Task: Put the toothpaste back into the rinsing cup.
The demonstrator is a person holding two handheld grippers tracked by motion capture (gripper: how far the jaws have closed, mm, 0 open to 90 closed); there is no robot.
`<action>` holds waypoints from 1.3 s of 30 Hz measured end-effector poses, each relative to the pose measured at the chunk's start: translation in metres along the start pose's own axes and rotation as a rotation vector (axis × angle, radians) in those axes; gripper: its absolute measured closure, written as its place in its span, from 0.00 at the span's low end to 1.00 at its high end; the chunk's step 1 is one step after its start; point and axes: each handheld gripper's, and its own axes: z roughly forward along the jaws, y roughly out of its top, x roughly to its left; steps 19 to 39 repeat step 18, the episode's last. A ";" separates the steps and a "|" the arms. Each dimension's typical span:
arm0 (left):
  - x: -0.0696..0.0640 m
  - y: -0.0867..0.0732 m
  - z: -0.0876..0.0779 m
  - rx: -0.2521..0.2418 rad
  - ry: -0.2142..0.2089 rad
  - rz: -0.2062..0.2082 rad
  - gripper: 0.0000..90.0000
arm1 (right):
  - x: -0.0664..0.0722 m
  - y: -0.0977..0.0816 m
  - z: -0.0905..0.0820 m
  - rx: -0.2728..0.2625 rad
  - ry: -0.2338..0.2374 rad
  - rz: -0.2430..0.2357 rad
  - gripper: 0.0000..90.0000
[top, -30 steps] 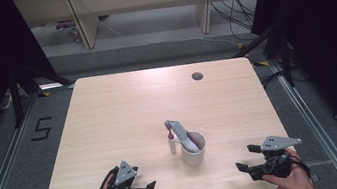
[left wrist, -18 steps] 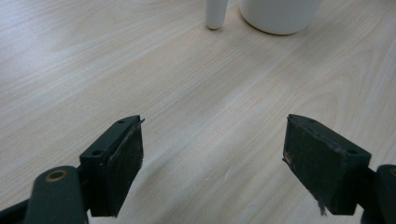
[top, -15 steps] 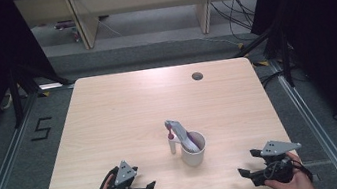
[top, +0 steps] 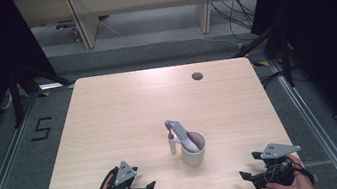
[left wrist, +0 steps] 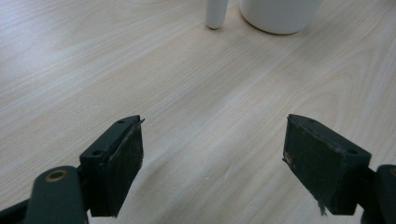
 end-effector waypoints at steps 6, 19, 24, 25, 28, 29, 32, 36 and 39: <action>0.000 0.000 0.000 -0.001 0.000 0.002 0.22 | 0.000 0.000 0.001 0.009 0.001 -0.016 0.18; -0.001 0.000 0.001 -0.007 0.003 -0.004 0.22 | -0.002 0.000 0.002 0.008 -0.009 -0.034 0.18; -0.001 0.000 0.001 -0.007 0.003 -0.004 0.22 | -0.002 0.000 0.002 0.008 -0.009 -0.034 0.18; -0.001 0.000 0.001 -0.007 0.003 -0.004 0.22 | -0.002 0.000 0.002 0.008 -0.009 -0.034 0.18; -0.001 0.000 0.001 -0.007 0.003 -0.004 0.22 | -0.002 0.000 0.002 0.008 -0.009 -0.034 0.18; -0.001 0.000 0.001 -0.007 0.003 -0.004 0.22 | -0.002 0.000 0.002 0.008 -0.009 -0.034 0.18; -0.001 0.000 0.001 -0.007 0.003 -0.004 0.22 | -0.002 0.000 0.002 0.008 -0.009 -0.034 0.18; -0.001 0.000 0.001 -0.007 0.003 -0.004 0.22 | -0.002 0.000 0.002 0.008 -0.009 -0.034 0.18; -0.001 0.000 0.001 -0.007 0.003 -0.004 0.22 | -0.002 0.000 0.002 0.008 -0.009 -0.034 0.18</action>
